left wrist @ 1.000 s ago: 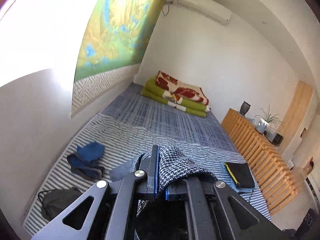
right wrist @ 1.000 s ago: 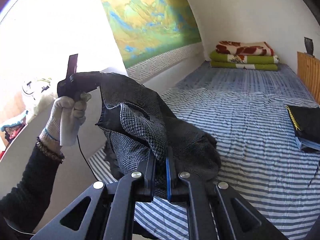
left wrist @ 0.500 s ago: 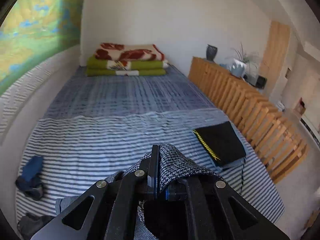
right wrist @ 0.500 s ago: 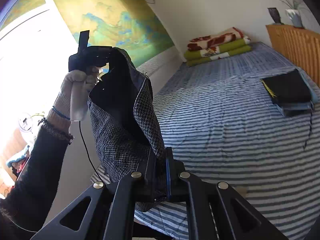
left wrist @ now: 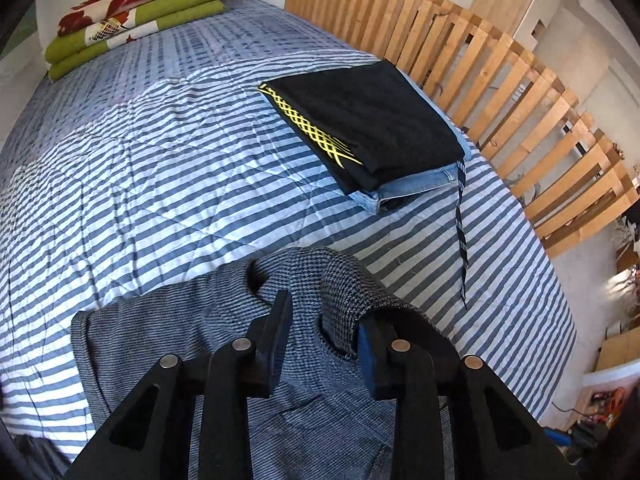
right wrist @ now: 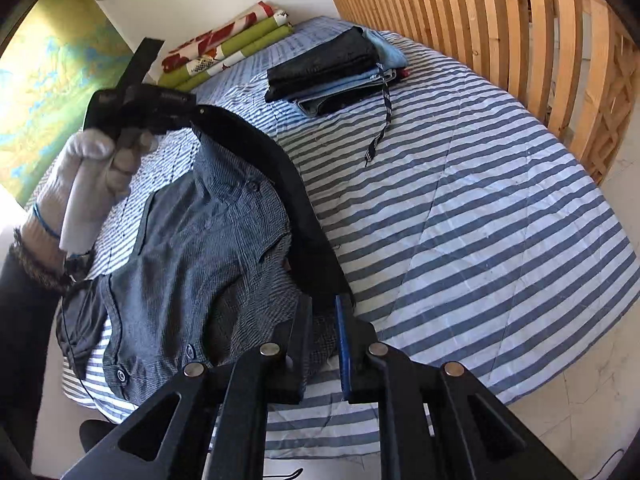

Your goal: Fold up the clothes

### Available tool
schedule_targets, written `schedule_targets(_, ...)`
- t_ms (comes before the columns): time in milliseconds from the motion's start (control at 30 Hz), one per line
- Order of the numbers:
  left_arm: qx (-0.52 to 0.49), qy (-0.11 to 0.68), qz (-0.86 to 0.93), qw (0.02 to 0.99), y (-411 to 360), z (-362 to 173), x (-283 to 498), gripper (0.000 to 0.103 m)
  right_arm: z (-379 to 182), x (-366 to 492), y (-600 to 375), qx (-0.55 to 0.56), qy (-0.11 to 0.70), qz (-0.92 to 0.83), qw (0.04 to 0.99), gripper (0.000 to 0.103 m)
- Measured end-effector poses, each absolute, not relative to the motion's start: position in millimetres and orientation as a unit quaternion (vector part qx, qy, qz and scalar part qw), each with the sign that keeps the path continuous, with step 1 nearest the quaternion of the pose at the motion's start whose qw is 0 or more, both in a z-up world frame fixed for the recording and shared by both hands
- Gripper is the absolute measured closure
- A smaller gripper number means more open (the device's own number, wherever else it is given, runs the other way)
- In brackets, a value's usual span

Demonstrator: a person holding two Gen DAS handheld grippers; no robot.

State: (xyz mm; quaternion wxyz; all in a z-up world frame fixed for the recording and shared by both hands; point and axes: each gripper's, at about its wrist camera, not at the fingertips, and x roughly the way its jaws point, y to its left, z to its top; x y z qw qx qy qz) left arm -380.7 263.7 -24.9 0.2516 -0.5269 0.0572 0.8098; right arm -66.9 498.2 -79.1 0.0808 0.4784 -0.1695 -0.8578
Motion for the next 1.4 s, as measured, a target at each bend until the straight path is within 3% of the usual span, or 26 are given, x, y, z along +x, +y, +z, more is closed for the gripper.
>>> schedule_targets(100, -0.526, 0.059, 0.814, 0.238, 224.8, -8.4, -375.7, 0.059, -82.2, -85.8, 482.5, 0.483, -0.153, -0.853, 0.127, 0.062)
schedule_targets(133, -0.523, 0.059, 0.816, 0.238, 213.3, -4.4, -370.9, 0.057, -85.0, -91.7, 475.8, 0.486, -0.144, -0.851, 0.140, 0.060)
schedule_targets(200, -0.525, 0.064, 0.816, 0.232, 192.3, -0.3, -357.9, 0.051, -92.4, -101.0, 462.7, 0.491, -0.122, -0.847, 0.162, 0.059)
schedule_targets(400, -0.536, 0.056, 0.804, 0.252, 142.0, -10.5, -308.7, 0.050, -119.8, -128.2, 432.5, 0.530, -0.093, -0.820, 0.194, 0.059)
schedule_targets(467, -0.542, 0.061, 0.802, 0.242, 127.8, -17.7, -298.1, 0.049, -116.9, -126.7, 421.8, 0.525, -0.073, -0.824, 0.200, 0.070)
schedule_targets(500, -0.546, 0.057, 0.801, 0.238, 120.3, -19.8, -295.5, 0.049, -114.7, -126.2, 417.4, 0.524, -0.059, -0.827, 0.195, 0.092)
schedule_targets(633, -0.536, 0.024, 0.812, 0.230, 89.1, -20.1, -281.3, 0.049, -112.1, -135.7, 427.7, 0.533, -0.025, -0.837, 0.117, 0.093)
schedule_targets(800, -0.546, 0.008, 0.818, 0.181, 37.9, -45.1, -276.6, 0.049, -102.5, -142.1, 448.2, 0.528, -0.026, -0.843, 0.098, 0.091)
schedule_targets(867, -0.550, -0.022, 0.819, 0.163, 12.7, -53.7, -282.6, 0.049, -94.4, -147.9, 451.1, 0.521, -0.039, -0.846, 0.110, 0.086)
schedule_targets(933, -0.549, -0.052, 0.822, 0.144, -9.9, -58.0, -294.4, 0.049, -85.7, -158.7, 448.2, 0.508, -0.046, -0.851, 0.122, 0.071)
schedule_targets(1000, -0.545, -0.075, 0.825, 0.130, -24.2, -61.4, -310.1, 0.049, -78.8, -174.7, 446.9, 0.497, -0.060, -0.855, 0.133, 0.064)
schedule_targets(1200, -0.544, -0.142, 0.818, 0.118, -29.6, -78.1, -358.9, 0.049, -89.8, -251.4, 437.4, 0.511, -0.121, -0.838, 0.152, 0.064)
schedule_targets(1400, -0.553, -0.102, 0.812, 0.156, -22.2, -85.7, -312.8, 0.049, -97.9, -262.3, 435.4, 0.542, -0.110, -0.813, 0.183, 0.064)
